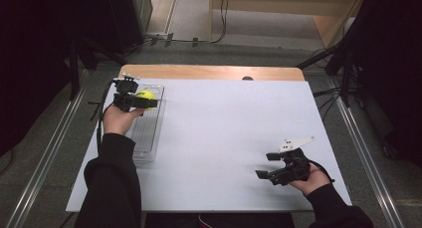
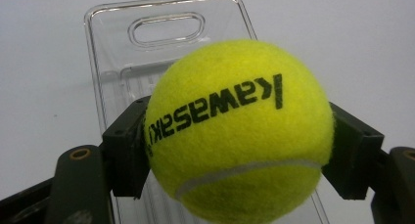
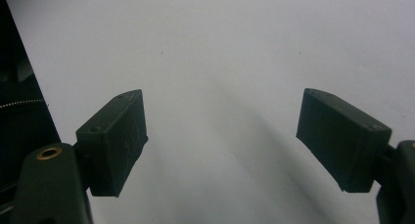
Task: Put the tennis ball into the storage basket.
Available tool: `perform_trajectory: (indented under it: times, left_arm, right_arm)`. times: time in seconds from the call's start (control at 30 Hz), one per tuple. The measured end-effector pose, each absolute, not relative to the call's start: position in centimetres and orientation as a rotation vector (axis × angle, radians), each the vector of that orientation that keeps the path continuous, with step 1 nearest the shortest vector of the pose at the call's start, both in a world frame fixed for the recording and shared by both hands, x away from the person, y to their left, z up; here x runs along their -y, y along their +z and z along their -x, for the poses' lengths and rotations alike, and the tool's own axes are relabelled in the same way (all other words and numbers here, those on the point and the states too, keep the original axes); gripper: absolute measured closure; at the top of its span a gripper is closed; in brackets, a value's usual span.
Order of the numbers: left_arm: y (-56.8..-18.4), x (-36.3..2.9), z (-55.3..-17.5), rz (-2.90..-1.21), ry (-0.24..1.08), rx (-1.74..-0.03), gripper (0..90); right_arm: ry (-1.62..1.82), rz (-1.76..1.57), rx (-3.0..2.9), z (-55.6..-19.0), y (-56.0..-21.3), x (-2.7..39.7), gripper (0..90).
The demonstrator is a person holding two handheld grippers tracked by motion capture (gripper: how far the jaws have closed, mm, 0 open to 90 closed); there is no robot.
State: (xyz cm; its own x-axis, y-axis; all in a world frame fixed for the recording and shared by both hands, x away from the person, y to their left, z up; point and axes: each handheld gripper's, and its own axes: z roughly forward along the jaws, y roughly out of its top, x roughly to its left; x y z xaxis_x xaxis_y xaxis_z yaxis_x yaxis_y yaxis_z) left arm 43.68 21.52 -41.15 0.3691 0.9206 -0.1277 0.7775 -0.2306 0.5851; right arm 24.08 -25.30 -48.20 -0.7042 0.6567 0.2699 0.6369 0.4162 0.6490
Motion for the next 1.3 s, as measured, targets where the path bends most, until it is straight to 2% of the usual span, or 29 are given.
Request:
perform_trajectory:
  times: [0.77,1.3]
  left_arm:
    - [-43.2,-21.8,-44.2,-2.109,0.297,-1.504,25.3]
    - [-41.9,-21.7,-44.0,-2.050,0.286,-1.473,21.1]
  right_arm:
    - [1.184,-1.195,-2.624,-24.1,-48.3,25.3,16.9]
    - [1.181,-1.194,-2.626,-24.1,-48.3,25.3,16.9]
